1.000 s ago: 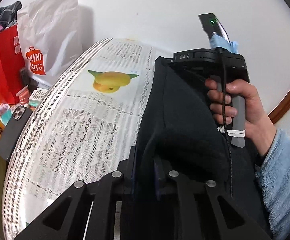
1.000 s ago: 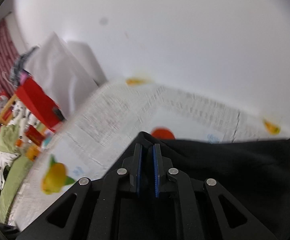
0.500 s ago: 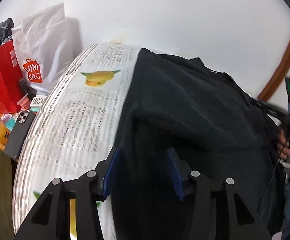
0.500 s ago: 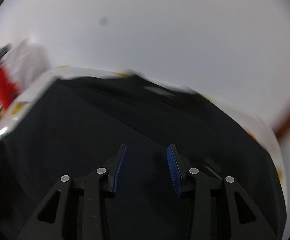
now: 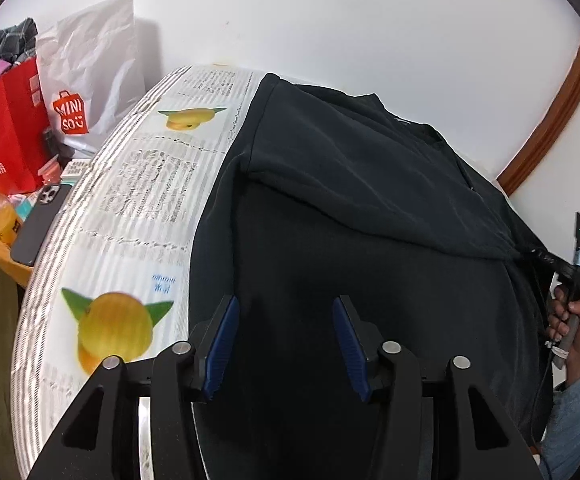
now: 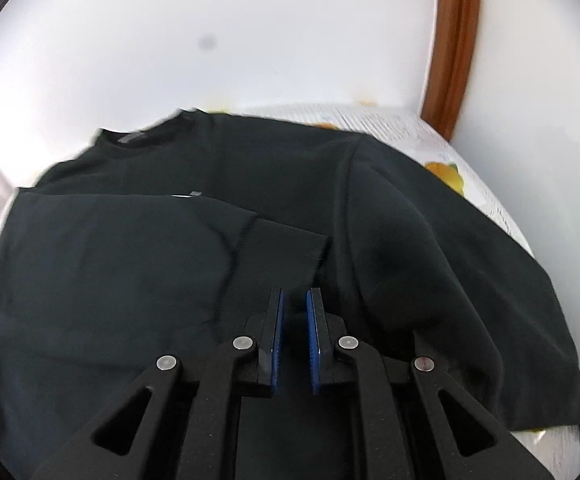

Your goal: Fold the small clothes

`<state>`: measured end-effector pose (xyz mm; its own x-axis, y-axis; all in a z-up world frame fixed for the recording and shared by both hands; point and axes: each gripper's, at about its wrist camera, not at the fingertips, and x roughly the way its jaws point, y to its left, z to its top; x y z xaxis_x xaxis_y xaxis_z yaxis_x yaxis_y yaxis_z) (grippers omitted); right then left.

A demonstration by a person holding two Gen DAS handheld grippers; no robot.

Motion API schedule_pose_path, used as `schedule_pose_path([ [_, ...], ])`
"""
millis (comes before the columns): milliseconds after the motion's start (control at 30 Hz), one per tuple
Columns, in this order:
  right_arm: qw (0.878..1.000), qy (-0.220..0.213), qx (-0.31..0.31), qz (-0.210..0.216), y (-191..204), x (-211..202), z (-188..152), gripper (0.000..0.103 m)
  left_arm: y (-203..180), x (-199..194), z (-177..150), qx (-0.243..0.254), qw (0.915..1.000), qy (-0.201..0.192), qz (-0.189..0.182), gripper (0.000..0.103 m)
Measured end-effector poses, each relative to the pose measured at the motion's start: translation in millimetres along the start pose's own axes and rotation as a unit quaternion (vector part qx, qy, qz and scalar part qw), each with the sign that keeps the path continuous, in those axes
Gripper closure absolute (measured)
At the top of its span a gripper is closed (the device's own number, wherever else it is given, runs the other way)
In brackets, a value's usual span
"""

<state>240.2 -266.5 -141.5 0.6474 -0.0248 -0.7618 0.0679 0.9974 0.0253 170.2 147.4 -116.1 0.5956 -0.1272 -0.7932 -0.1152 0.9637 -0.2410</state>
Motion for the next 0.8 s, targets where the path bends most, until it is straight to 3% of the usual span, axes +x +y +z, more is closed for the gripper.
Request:
schedule_pose_path([
  [100, 0.999, -0.021, -0.027, 0.004, 0.8, -33.2, -16.9, 0.087, -3.5, -7.1, -8.1, 0.012, 0.9998, -0.006, 0.014, 0.048],
  [133, 0.999, -0.026, -0.029, -0.001, -3.3, -42.0, -20.6, 0.080, -5.2, -9.0, -10.8, 0.015, 0.9997, -0.006, 0.017, 0.048],
  [167, 0.999, -0.034, -0.028, -0.012, -11.9, -53.3, -28.7, 0.064, -6.2, -10.7, -13.4, 0.016, 0.9997, -0.006, 0.018, 0.048],
  [233, 0.997, -0.057, -0.006, -0.059, -39.1, -73.0, -44.0, 0.044, -8.3, -12.8, -18.4, 0.019, 0.9996, -0.005, 0.019, 0.046],
  [300, 0.991, -0.071, 0.020, -0.116, -71.4, -84.2, -57.2, 0.042, -9.4, -15.0, -24.0, 0.020, 0.9995, -0.008, 0.024, 0.045],
  [367, 0.984, -0.060, 0.045, -0.162, -113.1, -91.1, -71.9, 0.033, -10.1, -15.2, -28.6, 0.025, 0.9991, -0.010, 0.034, 0.043],
  [467, 0.978, -0.026, 0.074, -0.195, -169.7, -93.2, -96.8, 0.032, -10.5, -14.8, -33.6, 0.027, 0.9987, -0.006, 0.044, 0.043],
  [533, 0.977, -0.003, 0.081, -0.196, -195.5, -90.8, -111.3, 0.032, -11.4, -14.8, -36.7, 0.025, 0.9987, -0.004, 0.043, 0.043],
  [700, 0.976, 0.026, 0.086, -0.199, -235.2, -75.0, -135.8, 0.032, -13.9, -10.0, -46.9, 0.025, 0.9985, -0.002, 0.049, 0.043],
  [800, 0.980, 0.026, 0.092, -0.175, -246.8, -63.3, -137.9, 0.032, -13.7, -0.1, -51.9, 0.021, 0.9978, 0.007, 0.062, 0.043],
])
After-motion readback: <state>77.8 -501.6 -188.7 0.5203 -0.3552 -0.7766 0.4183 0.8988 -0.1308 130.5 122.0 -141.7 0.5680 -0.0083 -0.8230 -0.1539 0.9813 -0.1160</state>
